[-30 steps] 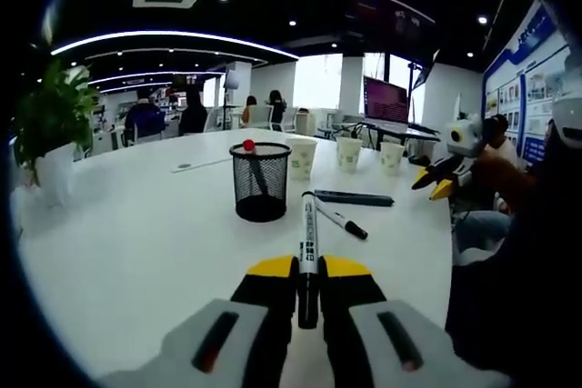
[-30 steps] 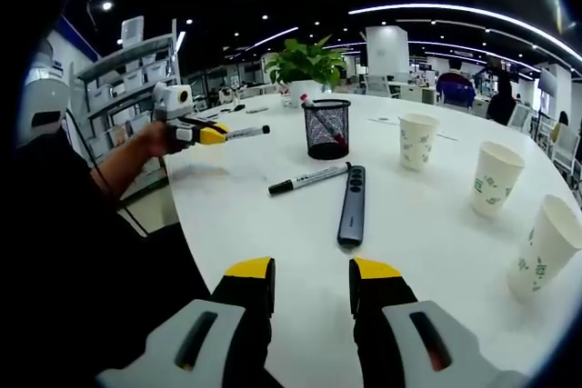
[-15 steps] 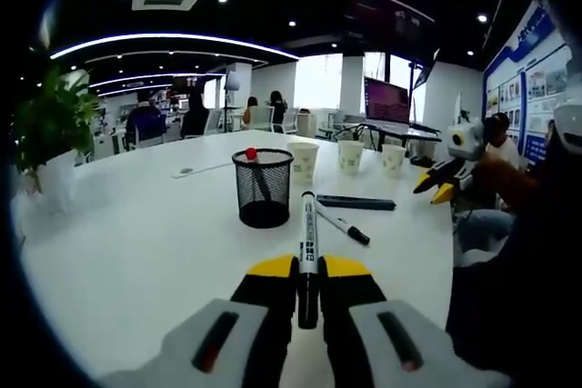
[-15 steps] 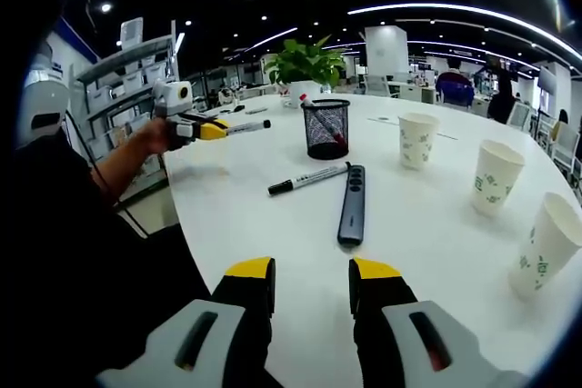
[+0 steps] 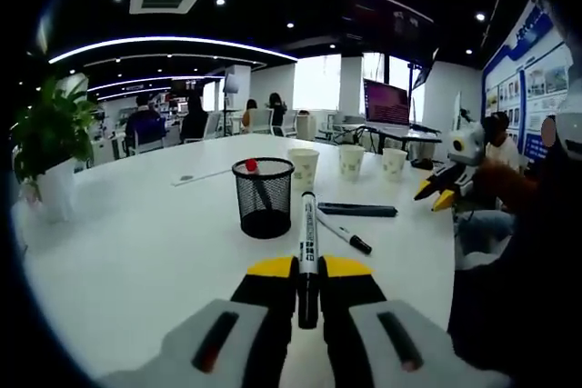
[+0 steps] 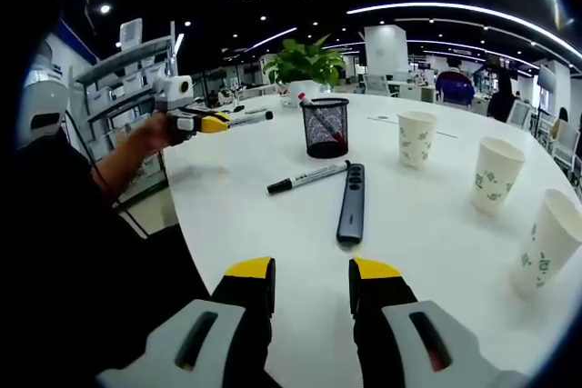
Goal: Place the scattered laser pointers and whiteboard markers into the pen holder and stack the scattered paper cups together
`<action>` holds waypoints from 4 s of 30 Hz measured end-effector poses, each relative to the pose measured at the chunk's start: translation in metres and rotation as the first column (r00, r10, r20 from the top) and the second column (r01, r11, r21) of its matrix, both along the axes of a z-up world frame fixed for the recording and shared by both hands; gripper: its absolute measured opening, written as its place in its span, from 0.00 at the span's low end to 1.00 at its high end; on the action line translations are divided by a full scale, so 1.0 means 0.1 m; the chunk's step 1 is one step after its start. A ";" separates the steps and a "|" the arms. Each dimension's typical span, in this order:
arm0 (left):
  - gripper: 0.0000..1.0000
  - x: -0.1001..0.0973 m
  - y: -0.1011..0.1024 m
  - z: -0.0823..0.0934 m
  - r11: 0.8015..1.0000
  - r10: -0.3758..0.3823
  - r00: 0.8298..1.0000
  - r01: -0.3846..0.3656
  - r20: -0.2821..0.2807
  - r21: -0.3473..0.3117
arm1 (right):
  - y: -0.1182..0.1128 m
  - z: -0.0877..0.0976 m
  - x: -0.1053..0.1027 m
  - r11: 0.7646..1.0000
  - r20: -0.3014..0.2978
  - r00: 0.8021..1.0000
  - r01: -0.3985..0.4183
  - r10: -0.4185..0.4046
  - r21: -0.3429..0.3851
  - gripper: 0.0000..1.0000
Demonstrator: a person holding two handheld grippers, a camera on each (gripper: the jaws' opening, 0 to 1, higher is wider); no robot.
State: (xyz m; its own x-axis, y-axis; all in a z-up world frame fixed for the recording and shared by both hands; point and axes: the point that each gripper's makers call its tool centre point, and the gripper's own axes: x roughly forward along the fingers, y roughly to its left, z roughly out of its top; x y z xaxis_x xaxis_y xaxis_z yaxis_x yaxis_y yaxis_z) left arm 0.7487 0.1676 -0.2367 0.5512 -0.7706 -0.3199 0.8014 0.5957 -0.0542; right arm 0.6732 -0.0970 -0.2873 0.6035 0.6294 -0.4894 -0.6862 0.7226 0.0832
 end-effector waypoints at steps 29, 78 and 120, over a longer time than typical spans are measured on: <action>0.12 0.20 -0.17 0.23 1.000 -0.015 0.999 0.015 0.039 0.003 | -0.03 -0.01 -0.01 1.000 0.000 1.000 0.009 -0.009 0.009 0.35; 0.12 0.68 -0.31 0.40 0.999 0.053 0.998 -0.053 0.024 -0.010 | -0.10 0.01 -0.04 1.000 0.007 1.000 0.020 -0.020 0.012 0.35; 0.13 0.93 -0.70 0.65 0.999 0.041 0.995 -0.042 0.095 0.007 | -0.22 -0.09 -0.08 0.998 -0.012 0.999 0.053 -0.053 0.033 0.35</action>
State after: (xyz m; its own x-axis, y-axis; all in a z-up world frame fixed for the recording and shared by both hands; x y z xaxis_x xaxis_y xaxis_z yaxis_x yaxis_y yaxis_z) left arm 0.8417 0.0978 -0.1713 0.6105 -0.7439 -0.2719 0.7775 0.6284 0.0266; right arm 0.6651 -0.1192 -0.2966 0.6312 0.6129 -0.4753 -0.6461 0.7545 0.1150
